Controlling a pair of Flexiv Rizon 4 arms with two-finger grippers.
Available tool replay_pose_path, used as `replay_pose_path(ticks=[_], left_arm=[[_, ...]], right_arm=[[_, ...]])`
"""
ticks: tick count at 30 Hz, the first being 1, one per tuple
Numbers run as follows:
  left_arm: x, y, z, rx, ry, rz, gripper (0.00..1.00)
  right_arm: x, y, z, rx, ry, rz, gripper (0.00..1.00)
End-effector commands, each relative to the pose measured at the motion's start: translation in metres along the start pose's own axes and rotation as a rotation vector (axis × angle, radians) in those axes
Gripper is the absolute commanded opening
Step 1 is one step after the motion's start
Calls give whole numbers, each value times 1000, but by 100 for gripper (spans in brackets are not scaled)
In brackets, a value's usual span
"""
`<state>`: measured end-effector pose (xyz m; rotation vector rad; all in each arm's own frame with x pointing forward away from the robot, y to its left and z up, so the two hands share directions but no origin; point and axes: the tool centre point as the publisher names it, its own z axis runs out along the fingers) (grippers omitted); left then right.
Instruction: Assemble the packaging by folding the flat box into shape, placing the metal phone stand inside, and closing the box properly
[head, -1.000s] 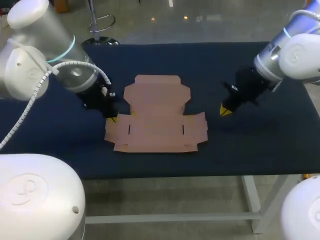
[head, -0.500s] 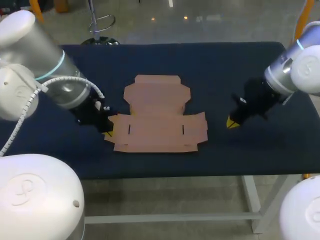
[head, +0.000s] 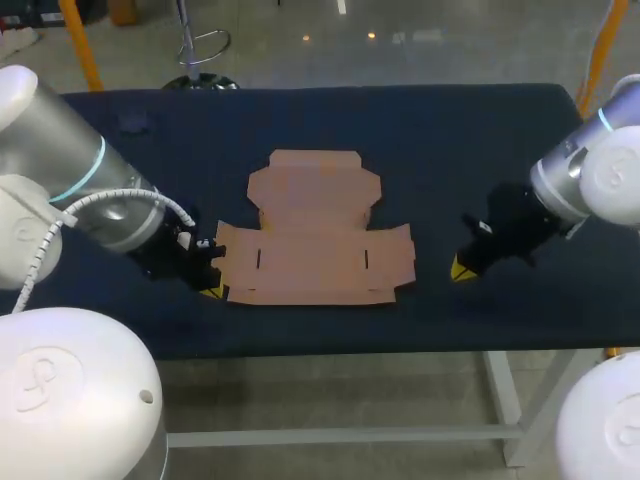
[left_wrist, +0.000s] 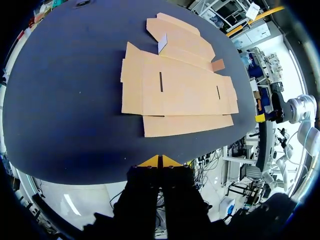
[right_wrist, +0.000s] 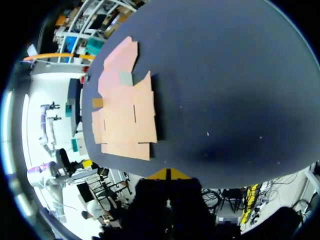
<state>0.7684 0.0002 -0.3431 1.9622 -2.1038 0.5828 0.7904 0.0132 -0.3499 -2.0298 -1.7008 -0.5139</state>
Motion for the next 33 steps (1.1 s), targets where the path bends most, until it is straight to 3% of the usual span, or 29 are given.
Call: replay_pose_path(ticks=[1, 9, 23, 33], left_arm=[[-6, 5, 8, 19, 14, -3, 0], [-11, 4, 16, 7, 40, -26, 0], [-12, 3, 17, -3, 40, -31, 0], [-25, -9, 29, -23, 68, -48, 0]], right_arm=[[-2, -6, 7, -16, 5, 4, 0], [-3, -9, 23, -3, 40, 49, 0], [-3, -9, 23, -3, 40, 49, 0], [4, -2, 42, 13, 40, 54, 0]])
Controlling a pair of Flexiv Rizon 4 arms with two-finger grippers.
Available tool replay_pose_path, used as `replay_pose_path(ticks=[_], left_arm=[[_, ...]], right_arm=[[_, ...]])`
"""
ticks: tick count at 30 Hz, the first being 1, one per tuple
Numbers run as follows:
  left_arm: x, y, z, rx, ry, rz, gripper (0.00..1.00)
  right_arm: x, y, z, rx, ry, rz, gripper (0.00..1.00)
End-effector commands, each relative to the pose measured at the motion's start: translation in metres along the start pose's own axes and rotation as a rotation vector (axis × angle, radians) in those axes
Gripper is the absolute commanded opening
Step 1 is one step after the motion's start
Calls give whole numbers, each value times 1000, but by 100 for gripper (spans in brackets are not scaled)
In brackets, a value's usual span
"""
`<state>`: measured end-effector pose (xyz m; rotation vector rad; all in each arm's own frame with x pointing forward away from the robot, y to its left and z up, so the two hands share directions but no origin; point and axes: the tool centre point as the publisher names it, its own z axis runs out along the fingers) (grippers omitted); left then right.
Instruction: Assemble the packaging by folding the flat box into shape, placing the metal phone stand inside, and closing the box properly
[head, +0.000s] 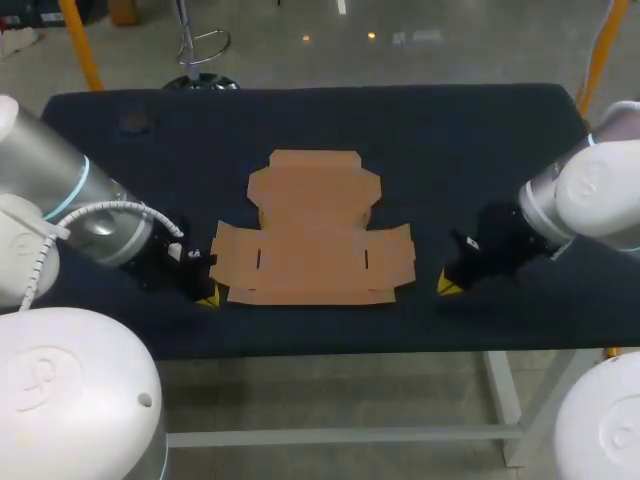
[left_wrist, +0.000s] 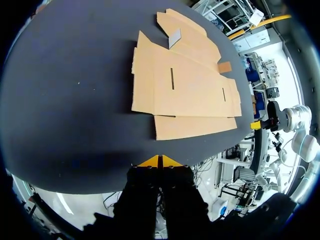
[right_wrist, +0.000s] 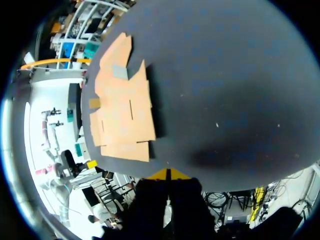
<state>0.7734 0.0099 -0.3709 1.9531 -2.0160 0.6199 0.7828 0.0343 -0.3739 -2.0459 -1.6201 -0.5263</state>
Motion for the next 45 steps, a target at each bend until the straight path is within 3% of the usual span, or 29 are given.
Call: replay_pose_path(ticks=[1, 19, 31, 45], left_arm=[[-5, -10, 9, -19, 5, -8, 0], [-20, -27, 25, -49, 47, -36, 0], [-24, -31, 29, -57, 59, -37, 0], [-24, -34, 33, -74, 69, -28, 0]], right_arm=[[1, 6, 12, 11, 8, 0, 0], [8, 9, 37, 32, 48, 8, 0], [20, 8, 54, 42, 54, 14, 0], [19, 10, 70, 58, 65, 18, 0]])
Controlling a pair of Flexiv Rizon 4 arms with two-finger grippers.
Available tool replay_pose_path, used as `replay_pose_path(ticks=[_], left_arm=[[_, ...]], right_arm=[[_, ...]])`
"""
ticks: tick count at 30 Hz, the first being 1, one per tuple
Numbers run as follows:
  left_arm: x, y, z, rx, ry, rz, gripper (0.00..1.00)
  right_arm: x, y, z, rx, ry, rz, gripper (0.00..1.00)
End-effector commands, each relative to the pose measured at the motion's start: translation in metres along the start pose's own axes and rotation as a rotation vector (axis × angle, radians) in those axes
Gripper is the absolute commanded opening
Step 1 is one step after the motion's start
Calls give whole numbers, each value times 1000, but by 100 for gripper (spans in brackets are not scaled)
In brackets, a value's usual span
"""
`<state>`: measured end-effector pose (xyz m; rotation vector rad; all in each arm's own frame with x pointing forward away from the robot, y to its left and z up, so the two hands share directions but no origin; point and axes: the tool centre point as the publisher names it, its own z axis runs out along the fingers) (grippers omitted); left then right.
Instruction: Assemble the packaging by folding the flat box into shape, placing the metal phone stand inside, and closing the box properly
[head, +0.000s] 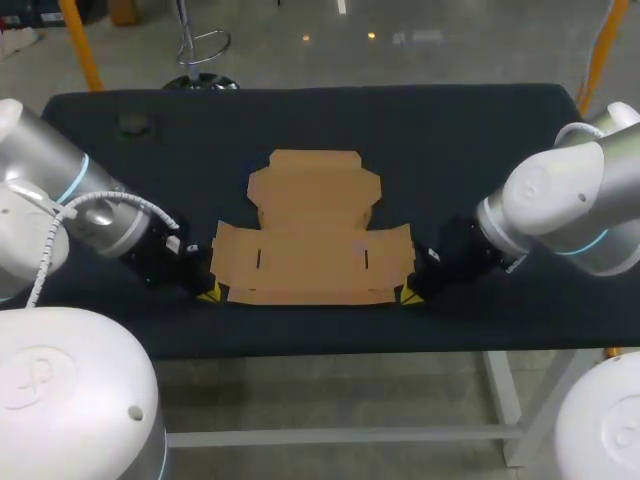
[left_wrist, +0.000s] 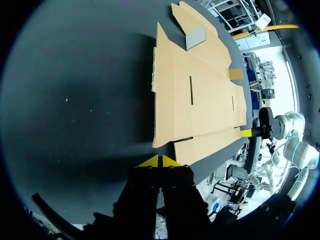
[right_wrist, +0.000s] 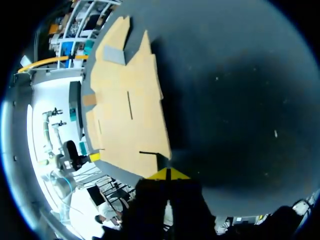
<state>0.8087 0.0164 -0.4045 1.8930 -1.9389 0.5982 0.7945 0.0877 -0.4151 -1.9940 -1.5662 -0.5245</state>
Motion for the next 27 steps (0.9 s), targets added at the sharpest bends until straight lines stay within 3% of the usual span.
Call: replay_pose_path(ticks=[1, 27], left_arm=[[-1, -4, 3, -9, 1, 2, 0], [0, -4, 11, -46, 25, 0, 0]], right_arm=[[-2, 4, 6, 11, 13, -2, 0], [8, 6, 9, -5, 35, -29, 0]])
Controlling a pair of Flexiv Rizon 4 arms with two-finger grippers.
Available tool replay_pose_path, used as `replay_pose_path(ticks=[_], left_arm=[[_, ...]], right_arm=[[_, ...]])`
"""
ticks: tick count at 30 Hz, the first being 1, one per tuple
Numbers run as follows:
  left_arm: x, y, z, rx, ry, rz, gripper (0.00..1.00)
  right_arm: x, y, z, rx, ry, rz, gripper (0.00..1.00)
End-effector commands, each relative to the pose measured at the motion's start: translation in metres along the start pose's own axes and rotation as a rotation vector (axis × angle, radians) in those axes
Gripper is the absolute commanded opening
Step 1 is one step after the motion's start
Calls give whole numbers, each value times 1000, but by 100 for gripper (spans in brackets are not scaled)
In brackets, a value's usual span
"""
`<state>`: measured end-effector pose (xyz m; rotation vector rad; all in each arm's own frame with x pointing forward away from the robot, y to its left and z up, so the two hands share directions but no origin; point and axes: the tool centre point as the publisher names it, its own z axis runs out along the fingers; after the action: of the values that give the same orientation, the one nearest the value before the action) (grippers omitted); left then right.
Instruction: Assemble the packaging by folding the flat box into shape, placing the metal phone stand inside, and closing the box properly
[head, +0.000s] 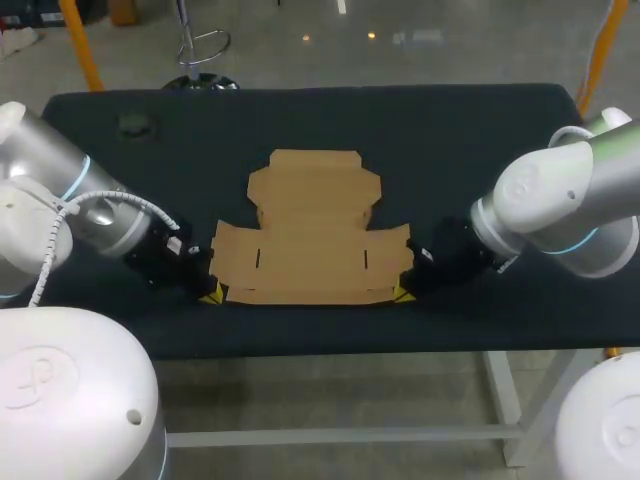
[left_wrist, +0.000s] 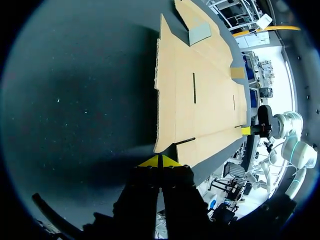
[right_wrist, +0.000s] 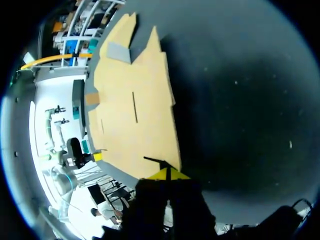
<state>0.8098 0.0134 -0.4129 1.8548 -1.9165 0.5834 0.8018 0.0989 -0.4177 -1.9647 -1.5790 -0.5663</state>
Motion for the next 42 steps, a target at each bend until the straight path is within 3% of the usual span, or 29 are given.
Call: replay_pose_path(ticks=[1, 28, 42], left_arm=[[2, -3, 3, -12, -4, 3, 0], [30, -2, 3, -30, -46, 48, 0], [30, -3, 6, -42, -57, 57, 0]], right_arm=[[-1, 0, 0, 2, 8, -2, 0], [6, 1, -2, -15, 16, -16, 0], [5, 5, 9, -8, 17, 11, 0]])
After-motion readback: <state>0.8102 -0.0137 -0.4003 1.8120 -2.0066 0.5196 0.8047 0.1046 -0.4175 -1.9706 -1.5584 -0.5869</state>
